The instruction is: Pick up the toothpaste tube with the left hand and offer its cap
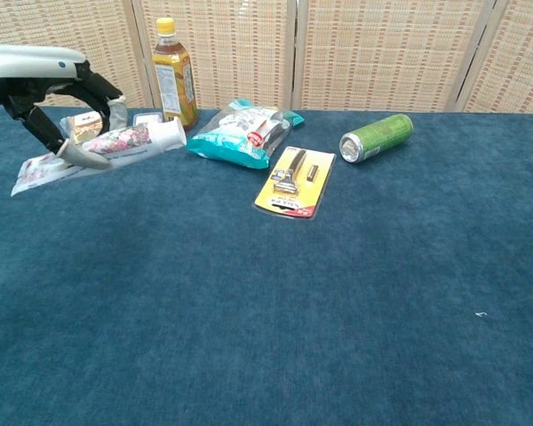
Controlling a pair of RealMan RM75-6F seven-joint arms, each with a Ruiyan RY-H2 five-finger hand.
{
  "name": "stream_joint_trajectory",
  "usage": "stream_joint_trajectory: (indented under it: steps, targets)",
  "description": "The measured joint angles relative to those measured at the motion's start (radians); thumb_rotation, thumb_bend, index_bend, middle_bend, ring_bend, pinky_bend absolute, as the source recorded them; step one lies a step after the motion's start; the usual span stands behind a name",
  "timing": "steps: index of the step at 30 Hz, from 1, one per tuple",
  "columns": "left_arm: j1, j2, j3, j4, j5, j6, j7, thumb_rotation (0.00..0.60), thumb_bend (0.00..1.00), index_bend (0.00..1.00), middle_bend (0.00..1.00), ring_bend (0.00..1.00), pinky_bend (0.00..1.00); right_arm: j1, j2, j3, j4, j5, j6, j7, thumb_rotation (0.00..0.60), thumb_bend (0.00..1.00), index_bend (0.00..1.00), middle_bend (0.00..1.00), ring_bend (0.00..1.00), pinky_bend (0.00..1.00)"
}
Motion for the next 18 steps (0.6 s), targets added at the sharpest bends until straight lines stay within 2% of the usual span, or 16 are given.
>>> stream_joint_trajectory:
  steps: [3,12,18]
  targets:
    - [-0.021,0.011,-0.014,-0.032,-0.028,-0.026,0.001,0.554,0.39,0.59,0.61,0.35,0.08,0.048,-0.042,0.013,-0.006,0.004,-0.046,-0.043,0.6,0.29,0.29,0.02,0.0,0.0]
    - [-0.07,0.032,-0.058,-0.105,-0.099,-0.068,-0.003,0.556,0.39,0.59,0.62,0.36,0.08,0.174,-0.174,0.044,-0.005,0.071,-0.165,-0.166,0.6,0.29,0.29,0.02,0.0,0.0]
    - [-0.099,0.034,-0.077,-0.123,-0.144,-0.09,0.001,0.558,0.39,0.6,0.62,0.36,0.08,0.236,-0.252,0.055,0.015,0.117,-0.205,-0.224,0.6,0.29,0.3,0.02,0.0,0.0]
